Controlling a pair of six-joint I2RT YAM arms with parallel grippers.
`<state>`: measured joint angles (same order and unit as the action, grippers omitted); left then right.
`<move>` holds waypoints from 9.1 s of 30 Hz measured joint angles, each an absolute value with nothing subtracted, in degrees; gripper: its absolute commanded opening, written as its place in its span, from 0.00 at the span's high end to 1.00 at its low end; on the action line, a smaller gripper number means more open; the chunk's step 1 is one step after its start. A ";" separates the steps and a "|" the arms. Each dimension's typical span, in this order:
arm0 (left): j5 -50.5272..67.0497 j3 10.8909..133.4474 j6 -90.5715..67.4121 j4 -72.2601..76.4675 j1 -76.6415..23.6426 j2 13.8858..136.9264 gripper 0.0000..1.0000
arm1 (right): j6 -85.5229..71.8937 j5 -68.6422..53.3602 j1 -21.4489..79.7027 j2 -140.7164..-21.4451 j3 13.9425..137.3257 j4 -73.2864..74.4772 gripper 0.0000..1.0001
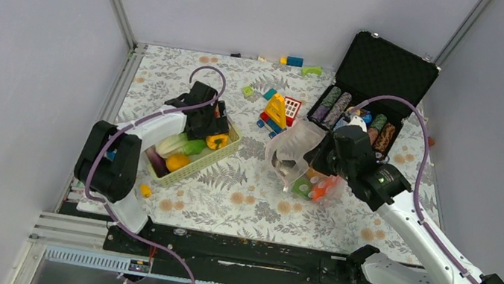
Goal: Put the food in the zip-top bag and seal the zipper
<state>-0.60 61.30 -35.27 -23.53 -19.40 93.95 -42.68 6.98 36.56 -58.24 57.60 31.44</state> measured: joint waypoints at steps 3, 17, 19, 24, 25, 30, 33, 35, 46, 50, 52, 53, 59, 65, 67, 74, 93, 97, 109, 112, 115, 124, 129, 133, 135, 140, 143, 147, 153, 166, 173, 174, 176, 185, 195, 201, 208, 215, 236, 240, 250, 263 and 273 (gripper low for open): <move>-0.23 61.87 -35.46 -23.38 -19.42 95.04 0.20 | -42.70 7.01 36.51 -58.24 57.01 31.46 1.00; -0.49 63.68 -35.73 -23.90 -20.45 97.06 0.36 | -42.70 7.05 36.40 -58.17 55.92 31.46 1.00; -1.06 63.94 -35.75 -24.25 -20.78 97.25 0.47 | -42.70 7.07 36.40 -58.15 55.88 31.46 1.00; -1.52 64.03 -35.86 -24.43 -21.02 97.21 0.73 | -42.70 7.07 36.40 -57.98 55.64 31.44 1.00; -1.56 64.03 -35.92 -24.45 -21.02 97.08 0.80 | -42.70 7.07 36.40 -57.93 55.61 31.46 1.00; -2.57 63.90 -36.10 -26.09 -21.10 94.70 1.00 | -42.72 7.07 36.40 -57.65 55.61 31.44 1.00; -3.64 62.81 -36.42 -26.48 -21.17 90.72 1.00 | -42.72 7.07 36.40 -57.56 55.61 31.46 1.00; -3.99 62.35 -36.56 -26.48 -21.21 88.03 1.00 | -42.72 7.07 36.40 -57.54 55.61 31.46 1.00; -5.43 60.86 -36.75 -26.70 -21.21 78.08 1.00 | -42.72 7.07 36.40 -57.47 55.61 31.46 1.00; -5.63 59.81 -36.73 -27.14 -21.21 73.08 1.00 | -42.74 7.07 36.40 -57.47 55.61 31.46 1.00; -5.61 59.37 -36.71 -27.18 -21.21 70.65 1.00 | -42.74 7.07 36.40 -57.47 55.61 31.46 1.00; -5.58 59.22 -36.71 -27.29 -21.21 69.47 1.00 | -42.74 7.07 36.40 -57.47 55.61 31.46 1.00; -4.23 57.63 -36.67 -26.44 -21.21 62.92 1.00 | -42.76 7.05 36.40 -57.47 55.61 31.46 1.00; 7.60 53.89 -37.19 -19.62 -21.54 56.97 1.00 | -42.76 7.03 36.36 -57.47 55.61 31.42 1.00; 12.67 52.82 -37.45 -16.10 -22.65 56.03 1.00 | -42.76 7.03 36.36 -57.47 55.61 31.42 1.00; 28.36 51.22 -37.32 -3.14 -31.42 55.88 1.00 | -42.96 6.94 36.36 -57.47 55.61 31.42 1.00; 34.44 55.29 -35.59 5.19 -41.71 74.17 1.00 | -43.77 6.04 36.36 -55.11 55.61 31.42 1.00; 31.24 57.58 -35.57 2.85 -42.11 77.28 1.00 | -43.77 5.39 36.29 -55.00 55.61 31.55 1.00; 22.26 64.38 -35.88 -2.13 -45.17 83.18 0.13 | -43.70 1.85 36.21 -54.46 55.64 31.44 1.00; 23.18 65.34 -35.90 -2.70 -45.43 83.96 0.01 | -43.68 1.89 36.21 -54.46 55.66 31.44 1.00; 24.43 65.54 -35.73 -2.94 -45.52 84.03 0.01 | -43.68 1.96 36.21 -54.46 55.64 31.46 1.00; 28.93 65.54 -33.69 -3.53 -45.54 81.89 0.01 | -43.35 2.17 36.21 -54.46 55.66 31.46 1.00; 24.80 65.54 -30.76 -7.70 -45.50 76.09 0.01 | -43.09 2.44 36.21 -54.46 55.66 31.46 1.00; 19.42 65.30 -29.76 -11.35 -43.94 72.53 0.01 | -43.07 2.48 36.21 -54.46 55.66 31.46 1.00; 16.75 64.42 -29.89 -12.75 -41.89 71.00 0.01 | -43.07 2.50 36.21 -54.46 55.66 31.46 1.00; 6.04 62.13 -31.97 -19.16 -35.92 67.48 0.01 | -43.05 2.55 36.21 -54.46 55.66 31.48 1.00; -3.36 61.98 -34.28 -23.59 -34.30 65.78 0.01 | -43.03 2.57 36.21 -54.46 55.66 31.48 1.00; -13.87 59.29 -38.11 -27.62 -32.23 62.08 0.01 | -42.87 2.92 36.21 -54.46 55.64 31.48 1.00; -22.57 52.93 -43.46 -31.99 -28.36 57.78 0.01 | -42.65 3.46 36.21 -54.48 55.64 31.48 1.00; -28.40 46.09 -49.63 -37.60 -26.00 56.73 0.01 | -42.41 3.60 36.21 -54.46 54.96 31.44 1.00; -28.27 45.23 -49.80 -36.93 -25.10 59.88 0.01 | -42.41 3.60 36.21 -54.46 54.63 31.46 1.00; -28.16 45.17 -49.71 -36.62 -24.91 60.77 0.01 | -42.41 3.60 36.21 -54.46 54.61 31.46 1.00; -27.53 44.93 -49.36 -35.66 -24.32 62.87 0.01 | -42.41 3.60 36.21 -54.48 54.57 31.44 1.00; -25.15 44.34 -48.62 -32.40 -22.15 69.28 0.01 | -42.41 3.60 36.21 -54.48 54.43 31.44 1.00; -22.63 43.46 -48.05 -31.05 -21.54 73.65 0.03 | -42.22 3.88 36.21 -54.78 54.11 31.44 1.00; -21.93 43.33 -48.01 -31.22 -21.41 74.26 0.03 | -41.93 3.95 36.21 -55.35 54.11 31.44 1.00; -20.88 43.33 -47.57 -33.76 -21.41 74.24 0.03 | -41.54 3.99 36.21 -56.03 54.11 31.42 1.00; -18.09 43.97 -45.67 -33.12 -21.19 77.78 0.07 | -41.06 3.99 36.21 -56.66 54.11 31.35 1.00; -16.03 45.41 -43.53 -33.52 -21.15 78.13 0.56 | -40.07 4.93 36.21 -56.86 54.11 31.35 1.00; -16.03 45.41 -43.46 -34.15 -21.15 74.22 0.56 | -40.07 5.04 36.18 -56.84 54.11 31.35 1.00; -15.42 46.04 -43.42 -35.00 -21.15 69.30 0.57 | -40.07 5.08 36.18 -56.84 54.11 31.35 1.00; -15.75 50.17 -42.89 -31.79 -21.15 58.74 0.57 | -40.07 5.06 36.18 -56.84 54.11 31.33 1.00; 13.72 48.23 -37.43 -8.21 -22.59 53.63 0.56 | -39.88 4.80 36.18 -56.84 54.13 31.33 1.00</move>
